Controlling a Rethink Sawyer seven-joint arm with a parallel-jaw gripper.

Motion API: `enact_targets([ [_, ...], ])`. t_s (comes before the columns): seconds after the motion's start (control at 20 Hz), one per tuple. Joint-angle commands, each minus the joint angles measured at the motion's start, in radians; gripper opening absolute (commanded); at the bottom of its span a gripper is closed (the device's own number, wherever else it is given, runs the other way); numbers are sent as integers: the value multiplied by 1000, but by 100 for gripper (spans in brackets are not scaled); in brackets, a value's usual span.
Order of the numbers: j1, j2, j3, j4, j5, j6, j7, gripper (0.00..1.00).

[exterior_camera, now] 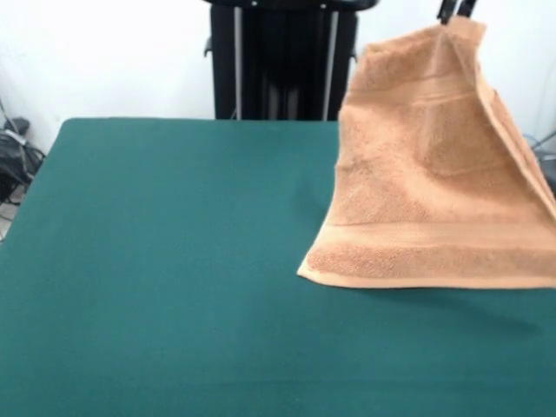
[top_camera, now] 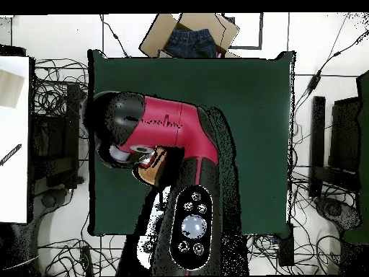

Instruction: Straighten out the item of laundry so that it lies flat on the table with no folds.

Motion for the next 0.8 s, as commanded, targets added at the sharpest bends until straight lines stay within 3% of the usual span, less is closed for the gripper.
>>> enact_targets([
  [0.05,9,-46,-43,9,-7,81,266,0],
  [0.6,36,-135,-76,144,-5,25,209,0],
  [0.8,12,-98,-69,104,-11,31,193,0],
])
